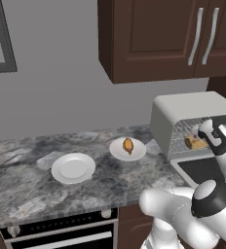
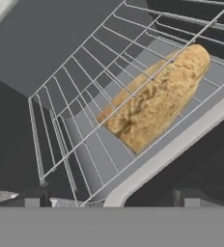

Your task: Open the toaster oven door. Place the baguette on the bottom rack in the toaster oven and place the chicken drumstick on the top rack.

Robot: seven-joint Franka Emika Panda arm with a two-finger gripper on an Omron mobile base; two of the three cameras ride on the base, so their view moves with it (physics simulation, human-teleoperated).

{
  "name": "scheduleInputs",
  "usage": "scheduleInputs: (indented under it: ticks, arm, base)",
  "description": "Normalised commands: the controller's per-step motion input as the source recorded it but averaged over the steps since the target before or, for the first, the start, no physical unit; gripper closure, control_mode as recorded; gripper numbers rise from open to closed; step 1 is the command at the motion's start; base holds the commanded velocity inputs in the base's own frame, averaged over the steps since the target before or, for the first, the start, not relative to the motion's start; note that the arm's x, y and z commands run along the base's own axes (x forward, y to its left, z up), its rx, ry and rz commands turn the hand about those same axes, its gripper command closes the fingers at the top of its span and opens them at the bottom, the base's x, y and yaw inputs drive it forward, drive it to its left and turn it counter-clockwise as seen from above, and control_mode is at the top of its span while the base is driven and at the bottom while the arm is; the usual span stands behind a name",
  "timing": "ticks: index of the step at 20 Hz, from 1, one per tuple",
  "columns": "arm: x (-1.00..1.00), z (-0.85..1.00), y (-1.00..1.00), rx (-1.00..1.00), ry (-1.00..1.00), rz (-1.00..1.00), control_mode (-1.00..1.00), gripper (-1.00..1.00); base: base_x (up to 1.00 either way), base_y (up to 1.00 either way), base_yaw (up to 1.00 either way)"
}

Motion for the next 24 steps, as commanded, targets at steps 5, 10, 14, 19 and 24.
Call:
scheduleInputs:
  ticks: [5,10,14,19,24]
  arm:
    - [0.15,-0.12,0.13,0.16,-0.06,-0.03,-1.0,-1.0]
    - [0.16,0.0,0.01,0.13,-0.01,0.0,-1.0,-1.0]
    - [0.1,-0.06,0.0,0.12,0.02,0.0,-1.0,-1.0]
    - [0.06,-0.16,0.01,0.04,0.0,0.0,-1.0,-1.0]
    - [0.08,-0.06,0.01,0.0,0.0,0.0,-1.0,-1.0]
  base:
    - [0.0,0.0,0.0]
    - [0.0,0.0,0.0]
    - [0.0,0.0,0.0]
    - [0.0,0.0,0.0]
    - [0.0,0.0,0.0]
